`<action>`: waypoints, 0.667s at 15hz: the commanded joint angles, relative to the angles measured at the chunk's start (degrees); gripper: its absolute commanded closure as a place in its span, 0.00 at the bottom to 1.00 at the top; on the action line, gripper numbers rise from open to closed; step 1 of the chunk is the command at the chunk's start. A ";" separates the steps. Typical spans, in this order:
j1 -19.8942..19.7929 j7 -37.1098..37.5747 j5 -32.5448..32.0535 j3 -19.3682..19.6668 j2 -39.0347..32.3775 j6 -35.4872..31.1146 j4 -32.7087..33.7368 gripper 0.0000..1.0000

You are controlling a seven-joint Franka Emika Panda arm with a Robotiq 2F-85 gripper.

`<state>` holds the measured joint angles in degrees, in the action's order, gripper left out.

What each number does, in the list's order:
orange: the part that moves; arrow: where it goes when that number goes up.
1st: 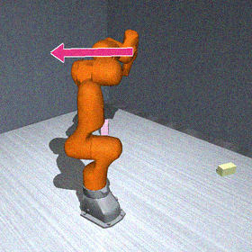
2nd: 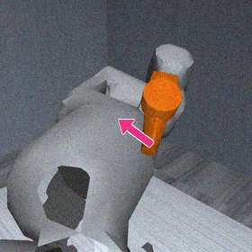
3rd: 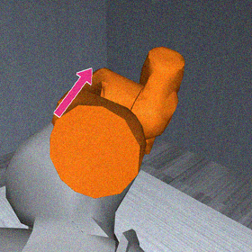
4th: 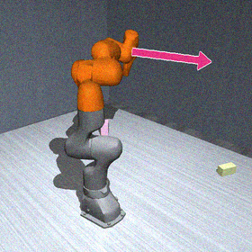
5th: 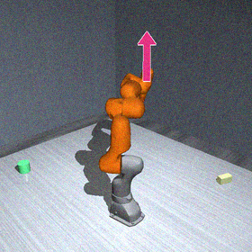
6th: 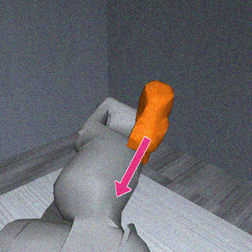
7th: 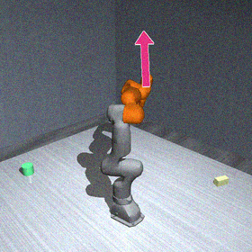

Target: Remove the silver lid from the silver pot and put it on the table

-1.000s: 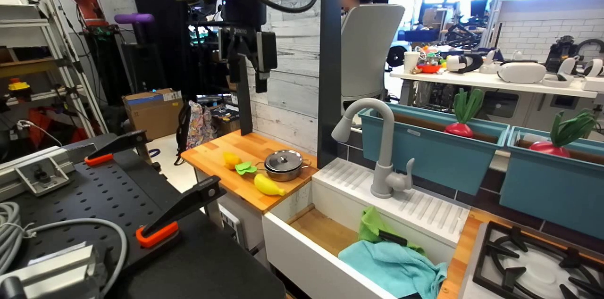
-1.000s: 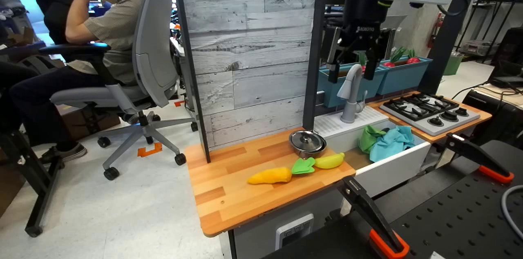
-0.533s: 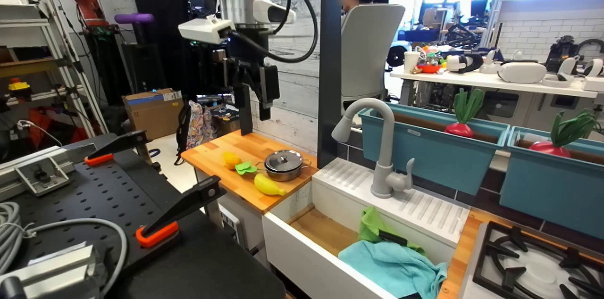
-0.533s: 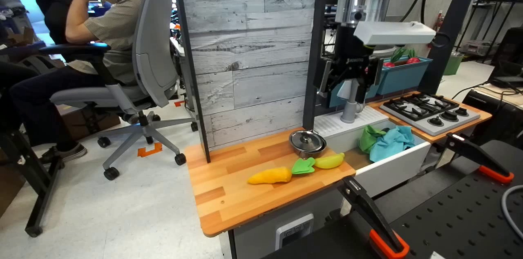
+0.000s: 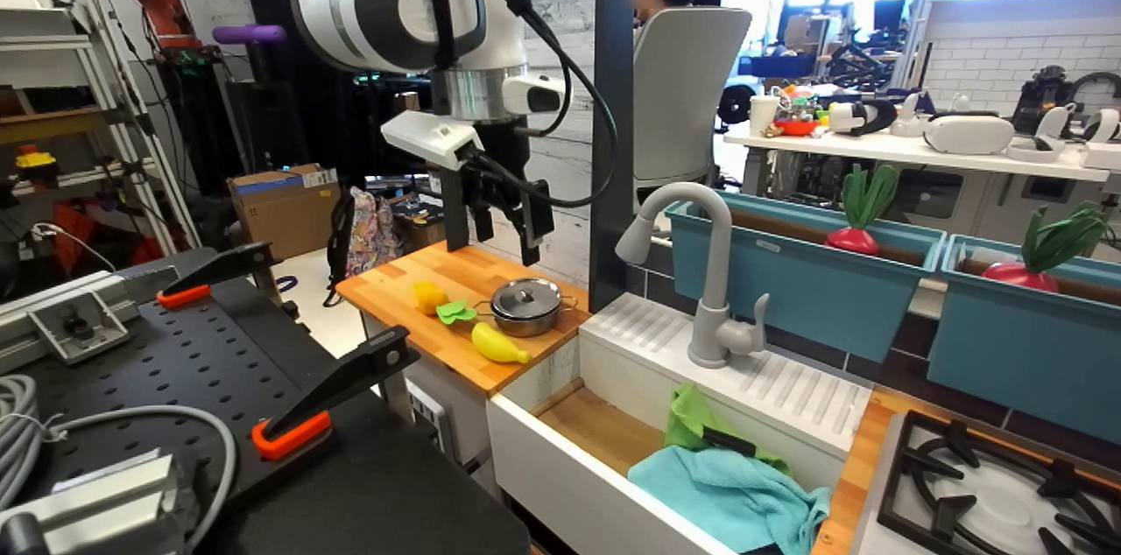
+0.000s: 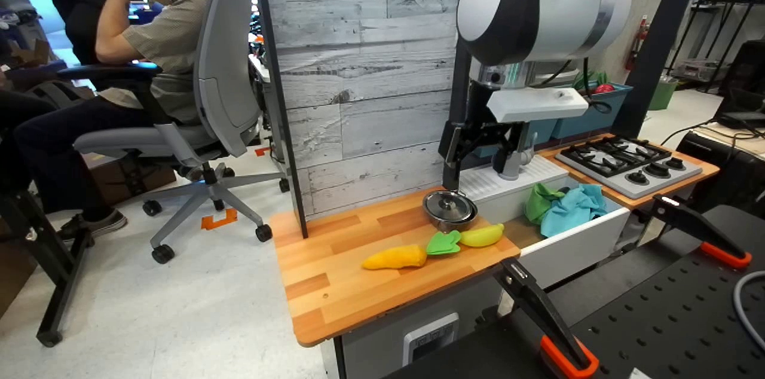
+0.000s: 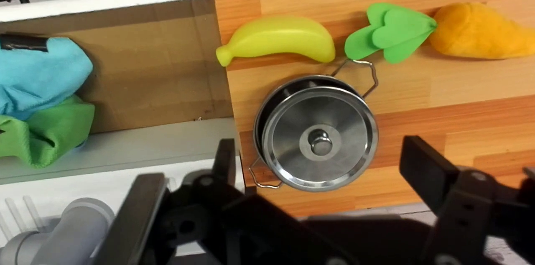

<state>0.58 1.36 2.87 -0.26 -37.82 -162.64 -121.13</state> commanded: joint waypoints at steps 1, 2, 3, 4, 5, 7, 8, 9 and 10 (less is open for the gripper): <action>-0.40 0.22 0.24 -0.72 -6.41 -2.71 6.38 0.00; -0.48 0.14 0.31 -1.00 -8.03 -2.80 7.97 0.00; -0.67 -0.06 0.35 -1.30 -9.17 -2.65 9.26 0.00; -0.91 -0.34 0.38 -1.65 -10.33 -2.08 10.67 0.00; -1.17 -0.58 0.42 -1.98 -11.28 -1.69 11.88 0.00; -1.62 -1.06 0.40 -2.63 -12.83 -1.06 13.82 0.00; -1.70 -1.16 0.36 -2.84 -13.73 -0.73 14.89 0.00; -1.77 -1.23 0.34 -3.03 -14.41 -0.53 15.72 0.00; -1.77 -1.25 0.32 -3.19 -15.13 -0.37 16.56 0.00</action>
<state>0.15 1.33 2.89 -1.93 -50.23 -164.11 -108.41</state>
